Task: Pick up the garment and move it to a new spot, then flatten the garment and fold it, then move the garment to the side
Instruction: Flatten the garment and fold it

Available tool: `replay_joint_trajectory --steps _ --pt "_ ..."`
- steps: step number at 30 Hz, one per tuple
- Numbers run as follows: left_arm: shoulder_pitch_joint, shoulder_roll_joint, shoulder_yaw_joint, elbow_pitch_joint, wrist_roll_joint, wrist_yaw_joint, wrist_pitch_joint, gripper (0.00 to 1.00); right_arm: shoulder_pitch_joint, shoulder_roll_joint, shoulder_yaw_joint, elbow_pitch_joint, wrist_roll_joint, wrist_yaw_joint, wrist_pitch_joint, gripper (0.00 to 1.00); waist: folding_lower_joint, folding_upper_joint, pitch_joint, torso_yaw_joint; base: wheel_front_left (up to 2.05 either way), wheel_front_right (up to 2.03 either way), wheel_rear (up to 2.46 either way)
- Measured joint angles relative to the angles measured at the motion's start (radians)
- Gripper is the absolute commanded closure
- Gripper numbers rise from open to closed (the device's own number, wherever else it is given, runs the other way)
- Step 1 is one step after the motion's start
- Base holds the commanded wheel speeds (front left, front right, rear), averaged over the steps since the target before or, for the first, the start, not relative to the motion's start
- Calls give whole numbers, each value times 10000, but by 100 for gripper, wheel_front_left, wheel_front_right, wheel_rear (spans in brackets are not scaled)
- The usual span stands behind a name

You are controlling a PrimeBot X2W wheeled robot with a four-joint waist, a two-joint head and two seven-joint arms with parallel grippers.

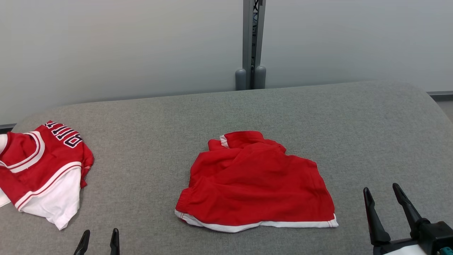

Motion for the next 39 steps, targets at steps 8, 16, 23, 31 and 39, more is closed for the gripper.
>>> replay_joint_trajectory --steps 8,16,23,31,39 --pt "-4 -17 -86 48 35 -50 0 0 -14 19 52 4 0 0 0 0 0 0 32 18 0 0 0" --pt "-177 132 -1325 1101 63 -65 4 0 -105 -305 539 892 159 6 -8 0 0 0 159 5 0 0 0" --pt "-1349 598 -2520 1837 -230 -71 867 0 -919 -1081 1831 3135 451 4 477 0 0 0 567 -89 0 0 0" --pt "-2456 920 -2999 2326 -374 -71 1319 0 -2125 -1448 3505 4063 1158 4 913 0 0 0 1446 -187 0 0 0" --pt "-2886 1093 -3298 2614 -514 -71 1216 0 -2560 -1707 4172 4504 1655 4 794 0 1 0 1814 -137 0 0 0"
